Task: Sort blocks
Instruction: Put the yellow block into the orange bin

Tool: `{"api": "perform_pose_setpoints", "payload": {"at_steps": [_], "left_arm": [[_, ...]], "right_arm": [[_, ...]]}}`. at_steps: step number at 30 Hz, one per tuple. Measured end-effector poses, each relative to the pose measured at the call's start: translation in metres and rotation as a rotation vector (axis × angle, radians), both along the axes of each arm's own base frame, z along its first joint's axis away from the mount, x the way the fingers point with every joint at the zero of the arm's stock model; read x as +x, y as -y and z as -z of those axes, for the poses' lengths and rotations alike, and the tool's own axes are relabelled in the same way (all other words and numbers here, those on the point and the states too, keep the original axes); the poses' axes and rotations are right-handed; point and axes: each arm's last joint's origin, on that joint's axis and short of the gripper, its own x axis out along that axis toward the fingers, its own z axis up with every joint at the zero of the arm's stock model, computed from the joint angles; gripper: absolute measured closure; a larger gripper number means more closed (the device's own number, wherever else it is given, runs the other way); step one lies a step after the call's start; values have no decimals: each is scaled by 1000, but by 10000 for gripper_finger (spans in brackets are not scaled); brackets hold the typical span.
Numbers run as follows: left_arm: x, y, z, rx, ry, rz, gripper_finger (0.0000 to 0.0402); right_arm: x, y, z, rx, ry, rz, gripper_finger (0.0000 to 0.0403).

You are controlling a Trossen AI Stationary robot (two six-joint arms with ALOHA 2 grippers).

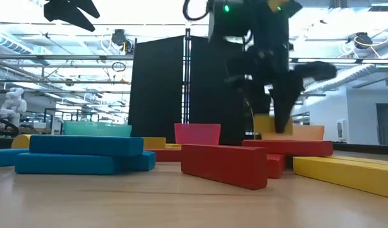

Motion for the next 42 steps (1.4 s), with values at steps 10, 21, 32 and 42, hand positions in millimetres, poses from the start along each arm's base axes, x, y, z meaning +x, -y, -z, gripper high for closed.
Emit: {"api": "perform_pose_setpoints", "payload": {"at_steps": [10, 21, 32, 42], "left_arm": [[0, 0, 0, -2, 4, 0, 134], [0, 0, -1, 5, 10, -8, 134], [0, -1, -1, 40, 21, -41, 134], [0, -2, -1, 51, 21, -51, 134]], "right_arm": [[-30, 59, -95, 9, 319, 292, 289], [-135, 115, -138, -117, 576, 932, 289], [-172, 165, -64, 36, 492, 1534, 289], [-168, 214, -20, 32, 361, 1725, 289]]}}
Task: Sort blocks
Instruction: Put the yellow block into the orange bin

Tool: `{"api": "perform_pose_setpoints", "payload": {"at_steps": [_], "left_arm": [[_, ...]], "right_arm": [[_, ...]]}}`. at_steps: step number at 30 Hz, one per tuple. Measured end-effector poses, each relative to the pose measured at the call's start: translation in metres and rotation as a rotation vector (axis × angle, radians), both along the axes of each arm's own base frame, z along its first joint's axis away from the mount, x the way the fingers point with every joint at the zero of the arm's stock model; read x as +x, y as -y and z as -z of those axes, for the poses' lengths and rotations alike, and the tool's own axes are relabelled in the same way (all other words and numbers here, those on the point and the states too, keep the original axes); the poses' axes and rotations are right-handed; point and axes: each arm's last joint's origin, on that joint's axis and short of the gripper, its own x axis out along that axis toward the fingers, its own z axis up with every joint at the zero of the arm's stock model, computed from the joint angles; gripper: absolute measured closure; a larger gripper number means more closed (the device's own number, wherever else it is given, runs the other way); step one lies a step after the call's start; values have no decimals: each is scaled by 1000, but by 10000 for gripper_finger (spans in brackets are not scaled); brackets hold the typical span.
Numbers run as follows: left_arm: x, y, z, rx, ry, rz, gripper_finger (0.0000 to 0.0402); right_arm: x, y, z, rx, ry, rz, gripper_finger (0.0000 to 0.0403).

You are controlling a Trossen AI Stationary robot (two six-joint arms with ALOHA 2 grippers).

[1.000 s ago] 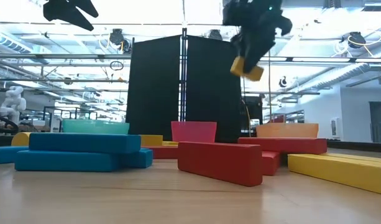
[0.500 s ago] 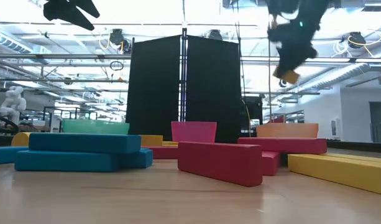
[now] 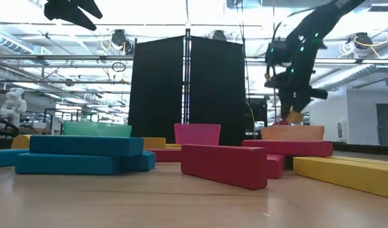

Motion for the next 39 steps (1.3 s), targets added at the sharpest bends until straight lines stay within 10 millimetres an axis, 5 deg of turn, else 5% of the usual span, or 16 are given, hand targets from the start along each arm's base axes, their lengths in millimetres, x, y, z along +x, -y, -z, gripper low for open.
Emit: {"api": "perform_pose_setpoints", "payload": {"at_steps": [7, 10, 15, 20, 25, 30, 39], "left_arm": [[0, 0, 0, 4, -3, -2, 134], [0, 0, 0, 4, -3, -3, 134], [0, 0, 0, 4, -3, -2, 134], [0, 0, 0, 4, -3, -2, 134], [0, 0, 0, 4, -3, -2, 134], [0, 0, 0, 11, -1, -8, 134], [0, 0, 0, 14, 0, -12, 134]], "right_arm": [[2, 10, 20, 47, -72, -54, 288], [3, 10, 20, 44, -72, -62, 239], [1, 9, 11, 17, -57, -83, 151], [8, 12, -15, 29, 3, -155, 139], [40, 3, -87, 2, 326, -367, 166], [85, -32, -142, -149, 498, -632, 191], [159, -96, -114, -185, 509, -1015, 209]]}}
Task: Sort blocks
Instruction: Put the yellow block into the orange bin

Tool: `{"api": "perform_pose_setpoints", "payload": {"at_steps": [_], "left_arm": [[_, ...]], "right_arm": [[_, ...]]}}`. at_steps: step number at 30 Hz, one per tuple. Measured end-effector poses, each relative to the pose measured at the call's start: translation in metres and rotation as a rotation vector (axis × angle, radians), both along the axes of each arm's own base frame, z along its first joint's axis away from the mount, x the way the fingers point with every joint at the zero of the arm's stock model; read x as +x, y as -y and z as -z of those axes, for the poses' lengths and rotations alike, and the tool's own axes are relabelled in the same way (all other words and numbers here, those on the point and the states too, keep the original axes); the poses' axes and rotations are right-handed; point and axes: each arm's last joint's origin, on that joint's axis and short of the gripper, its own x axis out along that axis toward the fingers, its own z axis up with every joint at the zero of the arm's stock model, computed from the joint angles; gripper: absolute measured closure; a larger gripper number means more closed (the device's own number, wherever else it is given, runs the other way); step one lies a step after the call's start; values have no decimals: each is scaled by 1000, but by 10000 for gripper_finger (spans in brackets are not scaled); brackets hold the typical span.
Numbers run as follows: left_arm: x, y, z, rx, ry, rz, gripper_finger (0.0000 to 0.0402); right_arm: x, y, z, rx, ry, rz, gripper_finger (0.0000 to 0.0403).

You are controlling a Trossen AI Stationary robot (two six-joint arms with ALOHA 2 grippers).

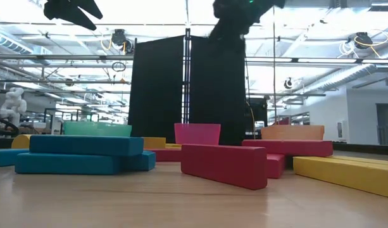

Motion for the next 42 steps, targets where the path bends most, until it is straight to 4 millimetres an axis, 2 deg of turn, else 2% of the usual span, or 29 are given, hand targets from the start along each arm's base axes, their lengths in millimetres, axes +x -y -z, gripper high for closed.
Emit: {"api": "perform_pose_setpoints", "payload": {"at_steps": [6, 9, 12, 15, 19, 21, 24, 28, 34, 42], "left_arm": [[0, 0, 0, -5, -5, 6, 134], [-2, 0, 2, -2, -32, 10, 134], [-4, -1, 4, -27, -35, -18, 134], [-5, -1, 5, -67, -25, -57, 134], [-7, -2, 6, -91, -19, -81, 134], [-7, -2, 6, -91, -19, -82, 134], [-7, -2, 6, -89, -23, -82, 134], [-7, -2, 6, -80, -31, -75, 134], [-8, -2, 7, -75, -48, -77, 134], [-8, -2, 8, -90, -52, -67, 134]], "right_arm": [[41, -29, 35, -58, -67, -127, 211], [63, -45, 42, -186, -89, -181, 211], [80, -50, 46, -316, -174, -192, 211], [89, -33, 55, -337, -298, -62, 211], [95, 0, 67, -103, -340, 150, 211], [97, 9, 74, 35, -354, 193, 211], [102, 10, 90, 136, -385, 217, 211], [112, 5, 107, 155, -392, 224, 211], [121, 3, 120, 150, -384, 296, 209], [123, 4, 127, 132, -386, 345, 151]]}}
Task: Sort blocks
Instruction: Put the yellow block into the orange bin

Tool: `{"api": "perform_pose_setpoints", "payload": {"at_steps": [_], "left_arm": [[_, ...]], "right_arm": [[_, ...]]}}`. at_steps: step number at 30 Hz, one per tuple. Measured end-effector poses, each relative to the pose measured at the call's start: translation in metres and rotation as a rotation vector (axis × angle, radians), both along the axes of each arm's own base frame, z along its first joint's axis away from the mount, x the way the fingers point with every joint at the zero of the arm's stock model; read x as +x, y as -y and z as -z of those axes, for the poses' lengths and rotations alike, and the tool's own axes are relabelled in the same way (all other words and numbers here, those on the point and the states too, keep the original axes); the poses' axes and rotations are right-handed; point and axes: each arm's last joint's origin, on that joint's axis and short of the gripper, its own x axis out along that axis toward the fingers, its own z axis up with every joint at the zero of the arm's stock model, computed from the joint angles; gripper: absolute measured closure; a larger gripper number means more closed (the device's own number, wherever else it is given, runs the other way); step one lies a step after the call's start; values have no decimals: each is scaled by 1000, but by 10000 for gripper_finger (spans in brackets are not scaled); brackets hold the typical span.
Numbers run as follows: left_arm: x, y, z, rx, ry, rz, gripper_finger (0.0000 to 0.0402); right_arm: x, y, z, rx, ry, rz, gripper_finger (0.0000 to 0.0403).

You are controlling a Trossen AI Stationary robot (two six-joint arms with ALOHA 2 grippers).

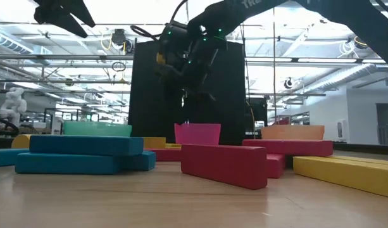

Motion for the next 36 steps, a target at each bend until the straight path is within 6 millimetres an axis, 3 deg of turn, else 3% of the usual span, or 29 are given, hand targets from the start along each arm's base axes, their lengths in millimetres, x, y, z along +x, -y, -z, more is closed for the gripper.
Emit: {"api": "perform_pose_setpoints", "payload": {"at_steps": [4, 16, 26, 36], "left_arm": [[0, 0, 0, -8, -2, 6, 134], [0, 0, 0, -9, -3, 7, 134], [0, 0, 0, -9, -5, 7, 134], [0, 0, 1, -10, -8, 9, 134]], "right_arm": [[0, 1, 0, -7, -5, 52, 137], [3, -16, 0, -62, -15, 91, 156], [8, -24, 37, -36, -119, 89, 156], [7, -17, 38, -47, -113, 126, 169]]}}
